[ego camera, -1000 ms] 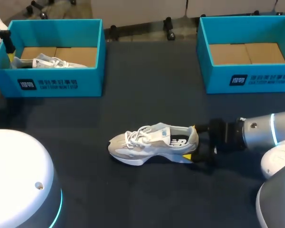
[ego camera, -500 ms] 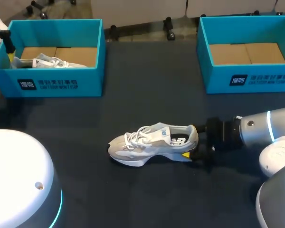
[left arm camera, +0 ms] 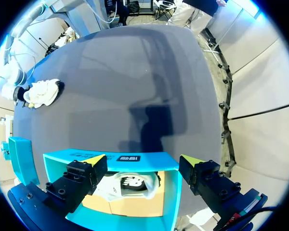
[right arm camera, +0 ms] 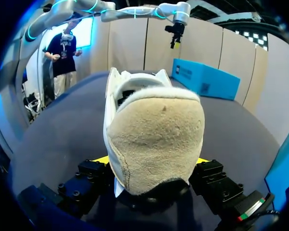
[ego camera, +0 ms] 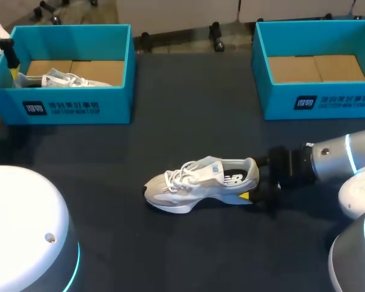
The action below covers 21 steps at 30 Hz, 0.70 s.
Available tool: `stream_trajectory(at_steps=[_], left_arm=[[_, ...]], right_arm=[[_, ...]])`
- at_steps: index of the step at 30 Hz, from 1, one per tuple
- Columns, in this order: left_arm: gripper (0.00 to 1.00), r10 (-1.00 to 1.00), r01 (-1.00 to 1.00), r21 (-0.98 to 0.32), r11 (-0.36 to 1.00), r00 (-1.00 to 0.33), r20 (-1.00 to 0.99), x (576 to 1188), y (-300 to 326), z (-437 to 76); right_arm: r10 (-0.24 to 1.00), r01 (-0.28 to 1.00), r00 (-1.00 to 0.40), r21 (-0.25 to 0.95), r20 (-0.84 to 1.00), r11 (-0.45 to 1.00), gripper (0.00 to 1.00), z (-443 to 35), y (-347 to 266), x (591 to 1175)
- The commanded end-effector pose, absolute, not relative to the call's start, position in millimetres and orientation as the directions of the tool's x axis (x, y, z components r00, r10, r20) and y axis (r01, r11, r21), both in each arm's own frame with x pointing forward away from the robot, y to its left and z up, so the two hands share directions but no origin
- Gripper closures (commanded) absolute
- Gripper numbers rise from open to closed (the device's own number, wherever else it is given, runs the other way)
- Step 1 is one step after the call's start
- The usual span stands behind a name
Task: Take the shoe out of the shoebox, open the shoe tongue, remove and reinsert the insole, then place the shoe into the shoebox
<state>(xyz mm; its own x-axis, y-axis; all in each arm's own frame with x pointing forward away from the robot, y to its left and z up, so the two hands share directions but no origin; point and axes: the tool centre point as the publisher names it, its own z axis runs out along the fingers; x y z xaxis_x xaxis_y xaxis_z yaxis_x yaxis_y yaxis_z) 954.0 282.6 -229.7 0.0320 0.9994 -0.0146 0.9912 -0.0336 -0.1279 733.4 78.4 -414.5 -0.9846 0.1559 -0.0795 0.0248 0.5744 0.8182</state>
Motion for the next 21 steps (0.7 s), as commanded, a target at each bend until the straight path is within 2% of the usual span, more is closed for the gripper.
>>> stream_trajectory(at_steps=[1,21], left_arm=[[0.0,0.999,0.992,-0.125,-0.034,0.033,-0.013,952.7,283.0,-229.4],[0.0,0.999,0.992,-0.125,-0.034,0.033,-0.013,952.7,283.0,-229.4]], right_arm=[[0.15,0.025,-0.986,0.816,-0.075,0.577,1.0,-413.6,75.4,735.1],[0.141,0.024,-0.988,0.831,-0.065,0.555,1.0,-418.8,78.2,735.3]])
